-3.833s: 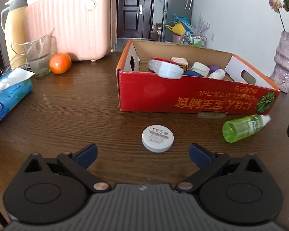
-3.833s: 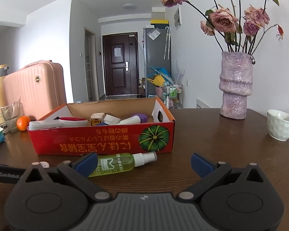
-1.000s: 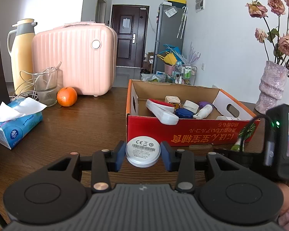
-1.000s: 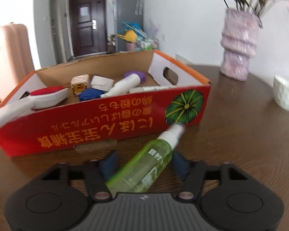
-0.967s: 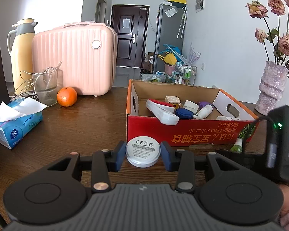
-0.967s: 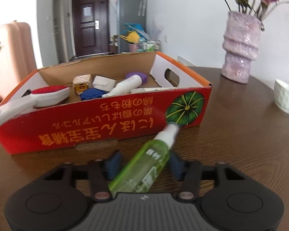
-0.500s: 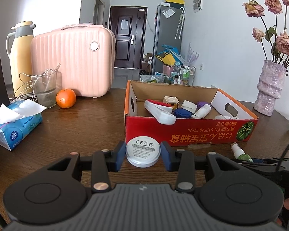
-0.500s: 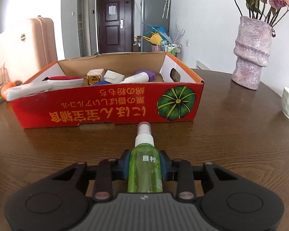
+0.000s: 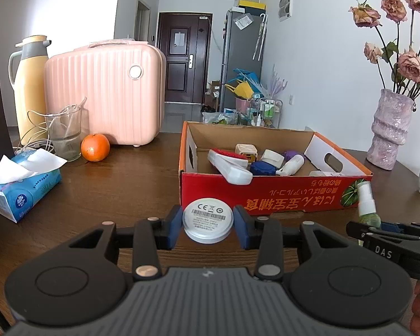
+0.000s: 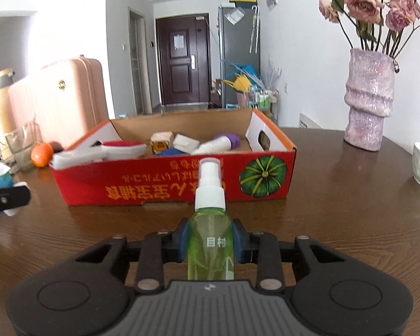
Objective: Organize rigid objects
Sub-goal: 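Carry the white container and green spray bottle over the box with both tools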
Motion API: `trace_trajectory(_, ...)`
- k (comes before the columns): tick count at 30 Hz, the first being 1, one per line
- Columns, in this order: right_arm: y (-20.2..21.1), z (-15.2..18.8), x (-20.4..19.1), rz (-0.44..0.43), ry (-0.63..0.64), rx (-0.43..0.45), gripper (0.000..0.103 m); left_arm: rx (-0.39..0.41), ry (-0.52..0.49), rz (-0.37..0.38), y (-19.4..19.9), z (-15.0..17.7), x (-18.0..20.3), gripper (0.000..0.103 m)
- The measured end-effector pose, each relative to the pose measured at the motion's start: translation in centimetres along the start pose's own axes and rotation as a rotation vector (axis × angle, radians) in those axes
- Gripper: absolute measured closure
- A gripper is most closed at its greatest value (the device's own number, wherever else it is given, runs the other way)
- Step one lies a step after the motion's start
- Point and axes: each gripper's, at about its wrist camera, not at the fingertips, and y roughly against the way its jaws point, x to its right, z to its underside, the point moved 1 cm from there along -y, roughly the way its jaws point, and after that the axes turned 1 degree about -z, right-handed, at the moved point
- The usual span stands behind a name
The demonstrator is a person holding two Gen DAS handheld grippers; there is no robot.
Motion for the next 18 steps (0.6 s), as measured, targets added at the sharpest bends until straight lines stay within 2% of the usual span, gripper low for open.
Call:
trace_trajectory(8, 2.2, -0.9, -0.2, -0.047, -0.012, 0.080, 0.073, 0.047, -0.024, 0.006, 1.3, -0.3, 1.0, 0.063)
trace_trajectory(18, 3.4, -1.4, -0.2, -0.071, -0.013, 0.120, 0.073, 0.094, -0.052, 0.020, 2.9, -0.6, 2.6, 0.063)
